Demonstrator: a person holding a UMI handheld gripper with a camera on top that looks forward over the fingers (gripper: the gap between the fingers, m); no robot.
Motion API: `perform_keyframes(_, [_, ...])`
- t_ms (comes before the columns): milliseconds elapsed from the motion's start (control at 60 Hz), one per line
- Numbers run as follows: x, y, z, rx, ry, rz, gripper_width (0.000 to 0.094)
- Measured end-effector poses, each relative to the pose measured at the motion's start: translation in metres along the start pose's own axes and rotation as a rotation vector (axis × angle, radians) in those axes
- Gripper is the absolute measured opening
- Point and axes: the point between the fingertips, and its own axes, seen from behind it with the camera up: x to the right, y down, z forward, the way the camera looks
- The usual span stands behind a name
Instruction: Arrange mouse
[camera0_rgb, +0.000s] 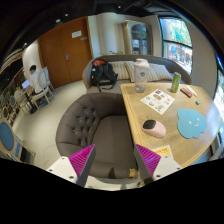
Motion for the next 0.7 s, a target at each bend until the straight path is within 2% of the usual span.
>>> perform_keyframes(400, [0.078, 0.012, 0.006, -0.001, 0.055, -0.010, 0.0787])
perform_keyframes(700, [0.169, 0.004, 0.063, 0.047, 0.075, -0.160, 0.0790])
